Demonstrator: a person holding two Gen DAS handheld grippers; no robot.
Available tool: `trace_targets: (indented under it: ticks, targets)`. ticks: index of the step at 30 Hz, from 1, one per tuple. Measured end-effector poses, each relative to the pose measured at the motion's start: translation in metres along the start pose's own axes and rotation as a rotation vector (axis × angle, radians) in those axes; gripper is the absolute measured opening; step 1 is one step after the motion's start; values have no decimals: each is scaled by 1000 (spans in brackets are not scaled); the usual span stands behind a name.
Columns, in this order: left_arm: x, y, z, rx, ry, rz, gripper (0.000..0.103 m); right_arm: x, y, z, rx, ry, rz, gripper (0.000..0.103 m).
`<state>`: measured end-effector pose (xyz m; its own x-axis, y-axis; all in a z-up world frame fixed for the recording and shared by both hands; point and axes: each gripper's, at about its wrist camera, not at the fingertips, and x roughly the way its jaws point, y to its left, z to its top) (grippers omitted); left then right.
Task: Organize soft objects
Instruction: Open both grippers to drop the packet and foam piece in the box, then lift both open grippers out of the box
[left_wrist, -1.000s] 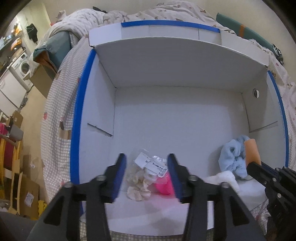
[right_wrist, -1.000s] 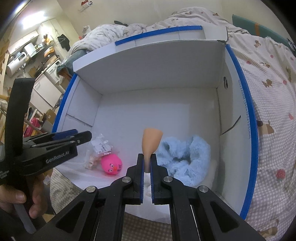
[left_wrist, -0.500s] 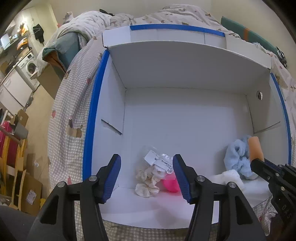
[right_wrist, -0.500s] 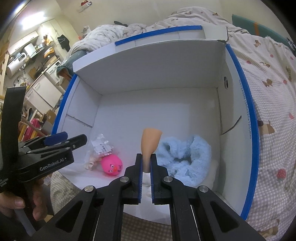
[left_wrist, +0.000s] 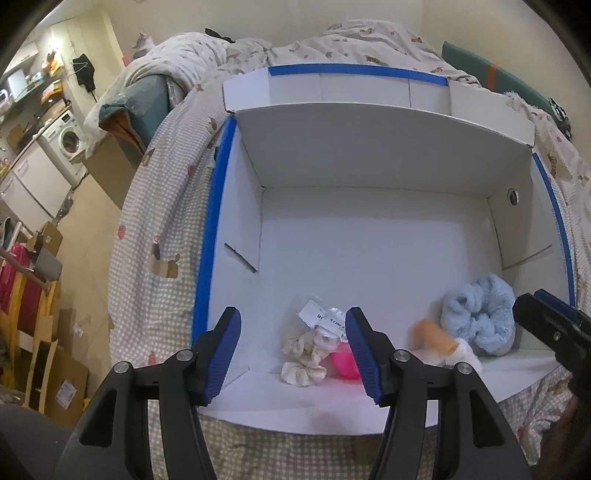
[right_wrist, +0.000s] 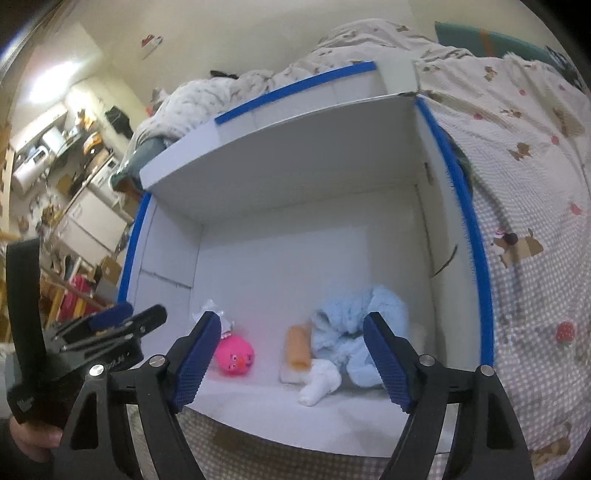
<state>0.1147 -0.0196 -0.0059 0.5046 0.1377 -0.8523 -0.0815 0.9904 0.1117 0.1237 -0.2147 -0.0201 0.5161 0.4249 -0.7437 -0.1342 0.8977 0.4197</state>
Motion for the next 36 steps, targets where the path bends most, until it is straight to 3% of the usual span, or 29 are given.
trace_targets:
  ticks: [13,20,36]
  targets:
    - [-17,13,-4,-24,0,17,56,-12,-4,-2,15,-29,12,84]
    - [-33,31,-13,-47,-29,33,56,-24,-25,-7,126,-47,13,84]
    - [-39,54,-50,-87,0,-57,56,-44,-16,-30,82,-58,-63,84]
